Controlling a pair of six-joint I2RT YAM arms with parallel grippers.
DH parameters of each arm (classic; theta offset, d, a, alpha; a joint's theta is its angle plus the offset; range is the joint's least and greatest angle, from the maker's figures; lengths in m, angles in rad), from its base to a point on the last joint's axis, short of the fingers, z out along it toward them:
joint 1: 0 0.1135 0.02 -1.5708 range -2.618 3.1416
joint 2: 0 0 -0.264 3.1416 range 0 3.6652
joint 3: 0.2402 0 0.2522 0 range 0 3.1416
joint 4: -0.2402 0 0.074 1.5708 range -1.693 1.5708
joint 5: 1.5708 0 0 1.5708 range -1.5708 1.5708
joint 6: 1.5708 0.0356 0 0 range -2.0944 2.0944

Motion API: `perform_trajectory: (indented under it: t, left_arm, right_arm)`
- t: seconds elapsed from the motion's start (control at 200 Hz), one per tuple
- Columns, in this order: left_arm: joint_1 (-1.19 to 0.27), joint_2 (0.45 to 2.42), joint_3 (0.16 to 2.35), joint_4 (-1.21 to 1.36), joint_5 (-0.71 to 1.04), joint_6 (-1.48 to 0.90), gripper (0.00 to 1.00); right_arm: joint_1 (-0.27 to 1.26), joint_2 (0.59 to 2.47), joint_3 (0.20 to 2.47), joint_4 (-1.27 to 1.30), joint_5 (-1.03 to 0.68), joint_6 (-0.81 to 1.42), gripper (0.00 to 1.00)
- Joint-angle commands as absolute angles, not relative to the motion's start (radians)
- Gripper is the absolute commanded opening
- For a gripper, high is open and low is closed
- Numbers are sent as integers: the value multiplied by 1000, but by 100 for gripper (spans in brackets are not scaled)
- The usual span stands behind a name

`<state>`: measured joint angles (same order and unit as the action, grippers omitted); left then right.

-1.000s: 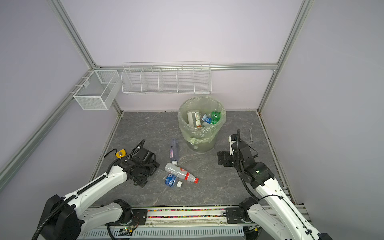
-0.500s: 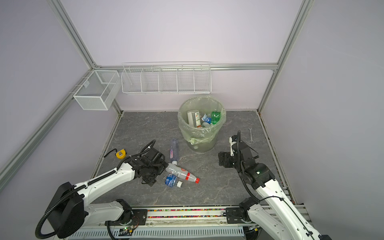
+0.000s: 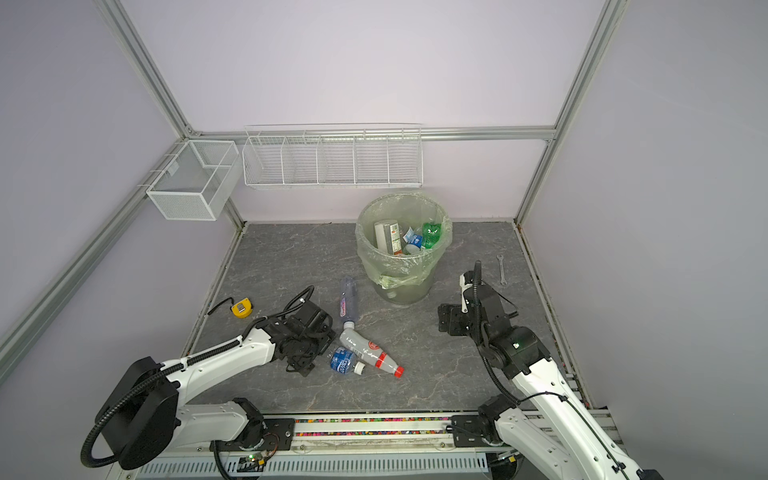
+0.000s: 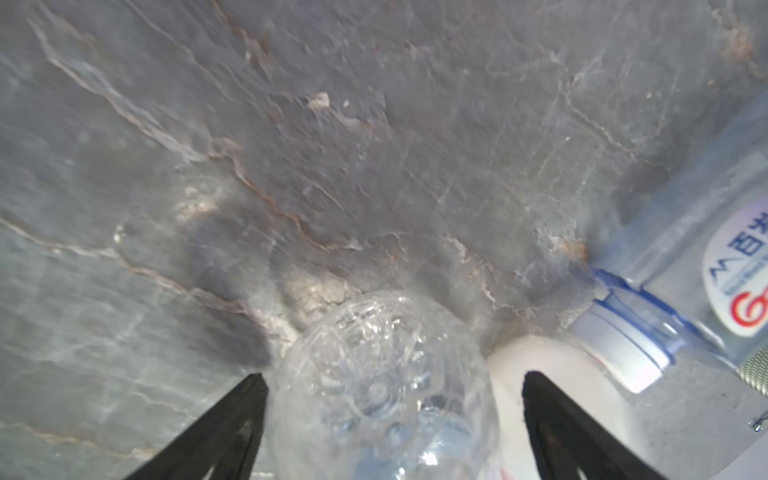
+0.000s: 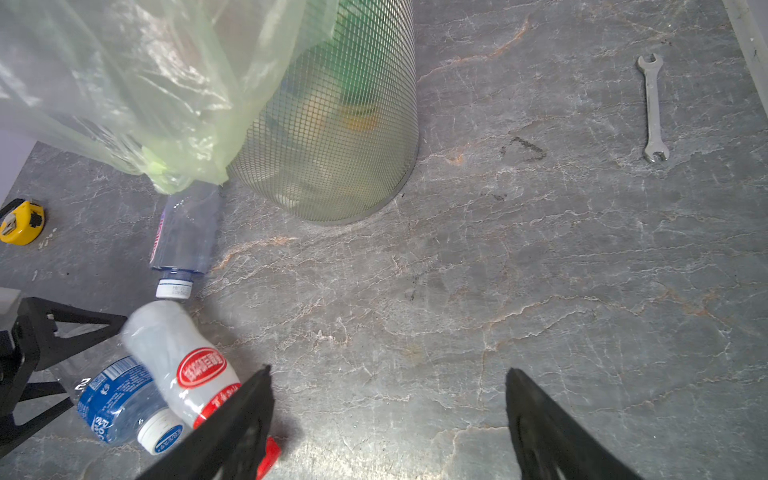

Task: Throw the plastic bottles in the bin
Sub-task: 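Close the left gripper around the blue-label water bottle's base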

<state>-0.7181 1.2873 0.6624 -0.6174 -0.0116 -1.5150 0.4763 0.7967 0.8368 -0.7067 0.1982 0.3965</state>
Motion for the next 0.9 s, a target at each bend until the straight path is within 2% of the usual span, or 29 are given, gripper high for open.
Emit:
perform_trajectory:
  t: [0.0,0.64,0.895]
  left_arm:
    - [-722,1293,655,-625,-53,-1537,93]
    - [-712,1315,684,-666,-95,-1519,66]
    - [-673,1298,693,-691,-134,-1460,60]
  right_arm:
    - [475,799,834,-724,215,406,88]
    - [476,807,849,-738,216,408,88]
    - [476,809,851,-729,210,420,88]
